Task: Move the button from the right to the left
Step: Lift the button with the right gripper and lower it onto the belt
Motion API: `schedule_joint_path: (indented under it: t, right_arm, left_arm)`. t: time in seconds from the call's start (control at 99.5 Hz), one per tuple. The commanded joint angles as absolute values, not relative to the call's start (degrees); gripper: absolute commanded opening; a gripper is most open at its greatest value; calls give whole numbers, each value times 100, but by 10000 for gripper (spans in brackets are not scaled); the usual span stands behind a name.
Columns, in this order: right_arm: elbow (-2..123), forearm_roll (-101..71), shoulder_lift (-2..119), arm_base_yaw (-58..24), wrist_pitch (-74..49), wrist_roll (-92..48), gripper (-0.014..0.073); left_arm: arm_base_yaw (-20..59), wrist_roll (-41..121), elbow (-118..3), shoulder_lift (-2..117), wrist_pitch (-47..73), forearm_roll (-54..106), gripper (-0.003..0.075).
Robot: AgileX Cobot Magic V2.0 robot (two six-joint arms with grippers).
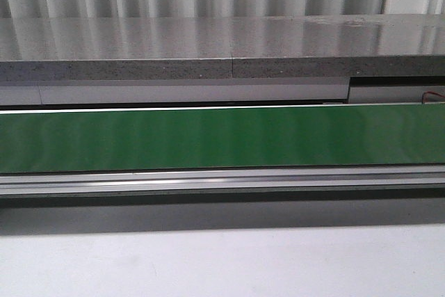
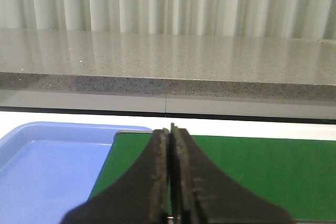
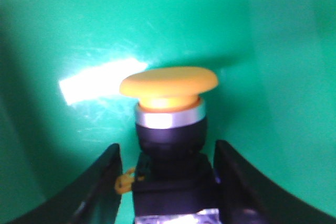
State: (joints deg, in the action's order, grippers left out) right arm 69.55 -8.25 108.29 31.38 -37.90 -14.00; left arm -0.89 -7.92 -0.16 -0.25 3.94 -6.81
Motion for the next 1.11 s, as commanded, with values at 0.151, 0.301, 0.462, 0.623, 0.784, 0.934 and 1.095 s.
schedule_joint_path:
  t: [0.151,0.301,0.462,0.623,0.784,0.934,1.095]
  right_arm:
    - [7214,-1240,9547,3022,-4254,-1465,218]
    - [7207,-1486,9081,2669,-4564,-1460,218]
    - [7192,-1666,8982,2114,-4900,-1460,218]
    - [6985,-1666,8982,1746,-4741,-1460,218]
    - [6667,-1666,9013,1679,-4446,-1460,218]
    - [6624,-1697,9098,1674,-4343,-1460,269]
    - [6624,-1737,9322,1674,-4283,-1460,428]
  left_arm:
    - [-95,-836,135,-226,-88,-663,-20]
    - [-95,-836,135,-226,-88,-663,-20]
    - [-95,-836,135,-226,-88,-663,-20]
    - [-95,-836,135,-226,-88,-663,-20]
    - [-95,-836,135,-226,-88,-663,-20]
    - [-95,-836,135,-226,-88,-663,-20]
    - [-95,-836,135,-226,-88,-663,-20]
